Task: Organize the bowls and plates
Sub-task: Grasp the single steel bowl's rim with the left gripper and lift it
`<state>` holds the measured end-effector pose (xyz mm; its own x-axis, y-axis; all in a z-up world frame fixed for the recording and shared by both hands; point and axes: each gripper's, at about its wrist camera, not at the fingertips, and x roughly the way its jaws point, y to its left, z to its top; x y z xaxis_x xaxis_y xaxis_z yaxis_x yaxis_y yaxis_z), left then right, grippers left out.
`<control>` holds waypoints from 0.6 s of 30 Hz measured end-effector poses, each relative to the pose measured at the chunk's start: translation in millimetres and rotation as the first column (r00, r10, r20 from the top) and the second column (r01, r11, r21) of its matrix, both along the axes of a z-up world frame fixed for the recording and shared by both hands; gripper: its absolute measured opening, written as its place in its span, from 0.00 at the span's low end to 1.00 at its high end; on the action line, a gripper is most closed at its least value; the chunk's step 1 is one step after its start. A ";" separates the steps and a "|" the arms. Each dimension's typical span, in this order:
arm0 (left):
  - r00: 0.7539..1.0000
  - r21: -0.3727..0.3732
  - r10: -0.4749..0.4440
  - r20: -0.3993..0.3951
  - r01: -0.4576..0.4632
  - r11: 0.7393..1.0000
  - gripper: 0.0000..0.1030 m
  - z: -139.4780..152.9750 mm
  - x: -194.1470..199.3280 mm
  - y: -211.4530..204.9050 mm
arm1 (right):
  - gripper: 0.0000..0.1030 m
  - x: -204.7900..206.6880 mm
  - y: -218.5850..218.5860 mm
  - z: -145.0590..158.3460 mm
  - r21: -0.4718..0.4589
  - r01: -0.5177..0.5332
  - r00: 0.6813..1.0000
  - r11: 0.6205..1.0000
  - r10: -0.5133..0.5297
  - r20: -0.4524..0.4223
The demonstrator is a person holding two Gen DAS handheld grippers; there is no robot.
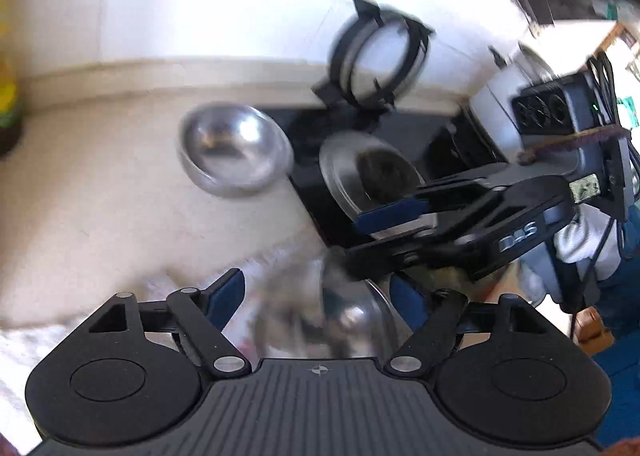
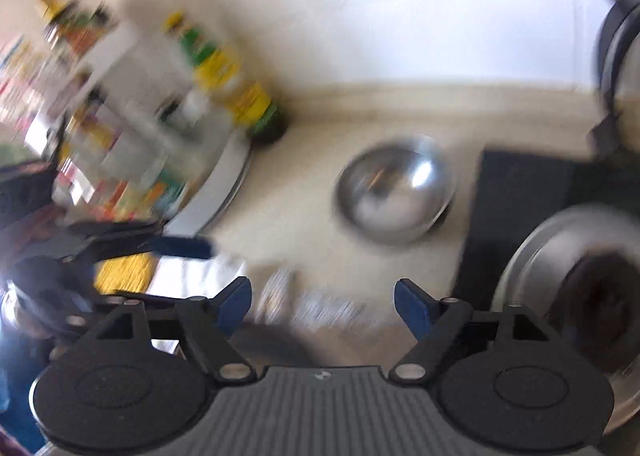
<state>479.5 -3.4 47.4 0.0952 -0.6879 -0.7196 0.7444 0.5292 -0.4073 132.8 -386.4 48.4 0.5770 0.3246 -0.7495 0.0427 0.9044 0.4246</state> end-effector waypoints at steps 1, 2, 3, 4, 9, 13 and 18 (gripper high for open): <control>1.000 -0.012 0.015 0.012 -0.015 1.000 0.84 2.8 7.5 3.6 | 0.79 8.5 -7.8 -0.5 -0.008 0.023 1.000 1.000 -0.023 0.019; 0.999 -0.036 0.032 0.021 -0.031 0.999 0.85 7.0 15.1 6.1 | 0.79 20.0 -15.2 -5.5 -0.030 0.035 0.999 0.999 -0.034 0.028; 0.998 -0.059 0.059 0.030 -0.057 0.997 0.86 9.0 24.2 4.9 | 0.79 32.2 -22.7 -14.4 -0.049 0.060 0.998 0.997 -0.059 0.020; 0.995 -0.078 0.090 0.039 -0.087 0.993 0.88 10.9 34.5 6.5 | 0.79 45.5 -29.5 -26.5 -0.045 0.076 0.997 0.996 -0.076 0.001; 0.979 -0.031 0.194 0.060 -0.193 0.981 0.80 -17.6 91.5 -41.7 | 0.78 94.9 -52.2 -84.3 0.082 0.130 0.986 0.988 -0.120 -0.117; 0.976 0.127 0.219 -0.011 -0.216 0.968 0.49 -65.4 121.8 -84.6 | 0.63 102.1 -42.6 -112.0 0.138 0.078 0.985 0.987 -0.055 -0.162; 0.985 0.240 0.168 0.026 -0.169 0.956 0.39 -89.5 113.0 -102.5 | 0.61 102.7 -40.7 -110.1 0.156 0.057 0.987 0.986 -0.033 -0.155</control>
